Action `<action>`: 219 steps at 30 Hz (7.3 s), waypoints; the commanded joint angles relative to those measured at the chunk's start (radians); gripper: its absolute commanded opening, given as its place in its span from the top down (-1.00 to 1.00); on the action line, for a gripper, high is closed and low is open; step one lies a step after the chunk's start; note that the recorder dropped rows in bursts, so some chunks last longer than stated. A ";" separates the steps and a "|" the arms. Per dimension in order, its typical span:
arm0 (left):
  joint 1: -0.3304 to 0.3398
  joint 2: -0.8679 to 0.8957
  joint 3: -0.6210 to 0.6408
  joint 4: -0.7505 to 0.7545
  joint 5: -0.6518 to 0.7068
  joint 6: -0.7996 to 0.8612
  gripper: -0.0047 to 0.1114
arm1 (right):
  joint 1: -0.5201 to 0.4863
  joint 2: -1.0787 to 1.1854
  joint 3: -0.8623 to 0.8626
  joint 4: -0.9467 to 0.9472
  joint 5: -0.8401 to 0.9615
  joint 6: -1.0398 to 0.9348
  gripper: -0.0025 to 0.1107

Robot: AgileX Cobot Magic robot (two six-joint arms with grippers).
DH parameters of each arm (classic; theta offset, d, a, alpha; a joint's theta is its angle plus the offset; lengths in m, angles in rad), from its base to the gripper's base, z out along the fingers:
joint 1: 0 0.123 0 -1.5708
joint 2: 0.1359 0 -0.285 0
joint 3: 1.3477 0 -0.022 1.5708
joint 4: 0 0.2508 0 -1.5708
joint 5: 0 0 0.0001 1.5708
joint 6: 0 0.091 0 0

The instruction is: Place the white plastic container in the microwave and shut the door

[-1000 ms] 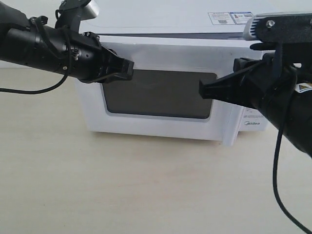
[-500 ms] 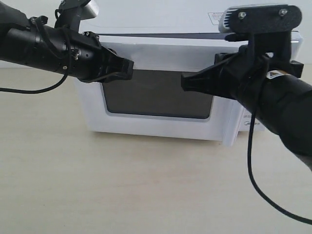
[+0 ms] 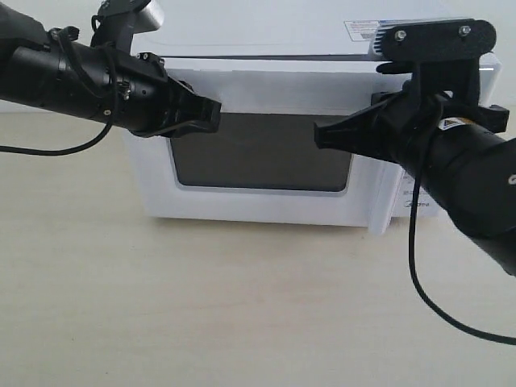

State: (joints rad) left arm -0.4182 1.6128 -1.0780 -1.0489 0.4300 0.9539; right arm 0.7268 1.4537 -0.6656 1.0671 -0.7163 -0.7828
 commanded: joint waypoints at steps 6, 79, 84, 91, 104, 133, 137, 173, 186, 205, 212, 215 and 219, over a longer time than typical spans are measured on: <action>-0.002 -0.082 -0.005 0.002 0.047 0.004 0.84 | -0.059 0.002 -0.005 -0.046 0.049 0.013 0.96; 0.001 -1.010 0.549 0.575 -0.042 -0.595 0.84 | 0.363 -0.457 0.398 0.080 -0.178 -0.042 0.96; 0.001 -1.010 0.549 0.575 -0.042 -0.595 0.84 | 0.307 -0.542 0.398 0.082 -0.198 -0.034 0.96; 0.001 -1.010 0.549 0.575 -0.042 -0.595 0.84 | 0.054 -0.733 0.398 0.100 -0.084 -0.035 0.96; 0.001 -1.010 0.549 0.575 -0.042 -0.595 0.84 | -0.456 -1.011 0.398 0.205 0.163 -0.264 0.96; 0.001 -1.010 0.549 0.575 -0.042 -0.595 0.84 | -0.617 -1.129 0.398 -0.071 0.662 -0.244 0.96; 0.001 -1.010 0.549 0.575 -0.042 -0.595 0.84 | -0.617 -1.174 0.398 -0.435 0.724 0.111 0.96; 0.001 -1.010 0.549 0.575 -0.042 -0.594 0.84 | -0.617 -1.412 0.398 -1.079 1.102 0.807 0.96; 0.001 -1.010 0.549 0.575 -0.042 -0.594 0.84 | -0.673 -1.411 0.398 -1.084 1.220 0.803 0.96; 0.001 -1.010 0.549 0.575 -0.040 -0.594 0.84 | -0.677 -1.454 0.656 -1.077 1.078 0.812 0.96; 0.001 -1.010 0.549 0.575 -0.040 -0.594 0.84 | -0.677 -1.454 0.666 -1.077 1.072 0.808 0.96; 0.001 -1.010 0.549 0.575 -0.040 -0.594 0.84 | -0.677 -1.454 0.666 -1.079 1.072 0.796 0.96; 0.001 -1.010 0.549 0.575 -0.042 -0.594 0.84 | -0.677 -1.454 0.666 -1.079 1.072 0.736 0.96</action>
State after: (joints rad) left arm -0.4182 0.6092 -0.5331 -0.4828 0.3961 0.3592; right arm 0.0533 0.0053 -0.0054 -0.0087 0.3728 -0.0087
